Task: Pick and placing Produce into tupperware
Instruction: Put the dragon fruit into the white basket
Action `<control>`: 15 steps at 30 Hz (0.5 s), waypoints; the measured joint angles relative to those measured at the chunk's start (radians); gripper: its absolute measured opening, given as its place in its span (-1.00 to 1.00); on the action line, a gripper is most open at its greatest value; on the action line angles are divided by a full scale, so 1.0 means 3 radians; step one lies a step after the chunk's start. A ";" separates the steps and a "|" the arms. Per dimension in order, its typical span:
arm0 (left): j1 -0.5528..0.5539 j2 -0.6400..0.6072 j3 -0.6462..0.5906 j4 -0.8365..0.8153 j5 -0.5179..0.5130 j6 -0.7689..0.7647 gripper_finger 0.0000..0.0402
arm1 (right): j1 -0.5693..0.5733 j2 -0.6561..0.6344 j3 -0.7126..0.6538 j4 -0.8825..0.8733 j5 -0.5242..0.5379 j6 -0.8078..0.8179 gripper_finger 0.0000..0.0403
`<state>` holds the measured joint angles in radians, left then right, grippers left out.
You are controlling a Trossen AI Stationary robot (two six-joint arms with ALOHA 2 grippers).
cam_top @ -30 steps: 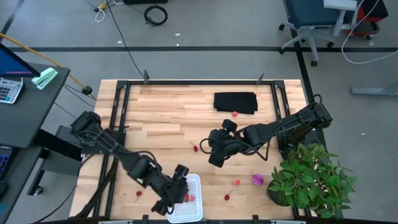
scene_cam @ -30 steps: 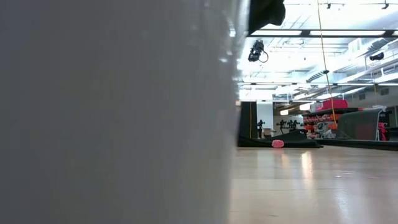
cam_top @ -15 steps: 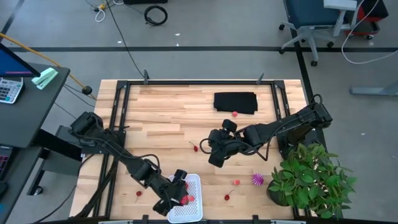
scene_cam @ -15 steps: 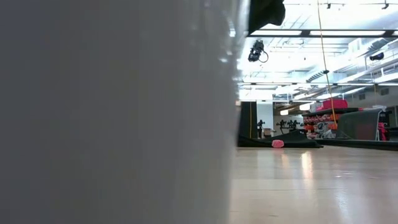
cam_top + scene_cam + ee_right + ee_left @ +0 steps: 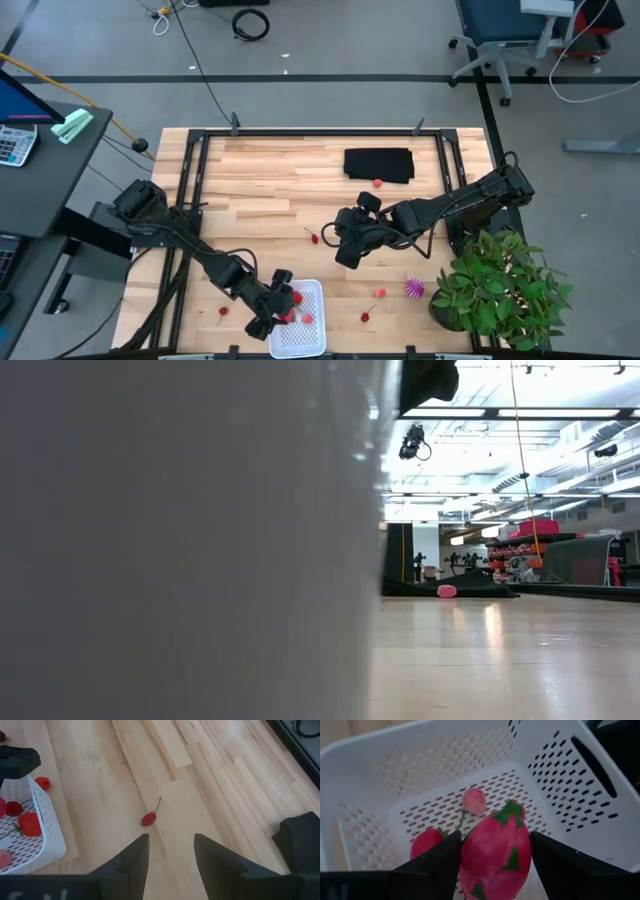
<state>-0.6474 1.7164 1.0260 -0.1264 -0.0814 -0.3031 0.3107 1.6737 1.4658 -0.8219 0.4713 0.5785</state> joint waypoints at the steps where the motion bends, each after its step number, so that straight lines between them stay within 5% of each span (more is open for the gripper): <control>1: 0.0002 0.0000 0.0000 0.0006 0.0000 0.0000 0.18 | 0.0000 0.0000 0.0000 0.0000 0.0000 0.0000 -0.18; 15: 0.0060 0.0000 0.0001 0.0067 -0.0011 0.0125 0.19 | 0.0000 0.0000 0.0000 0.0000 0.0000 -0.0001 -0.18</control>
<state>-0.6295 1.7164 1.0264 -0.1063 -0.0849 -0.2657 0.3107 1.6737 1.4658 -0.8219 0.4713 0.5781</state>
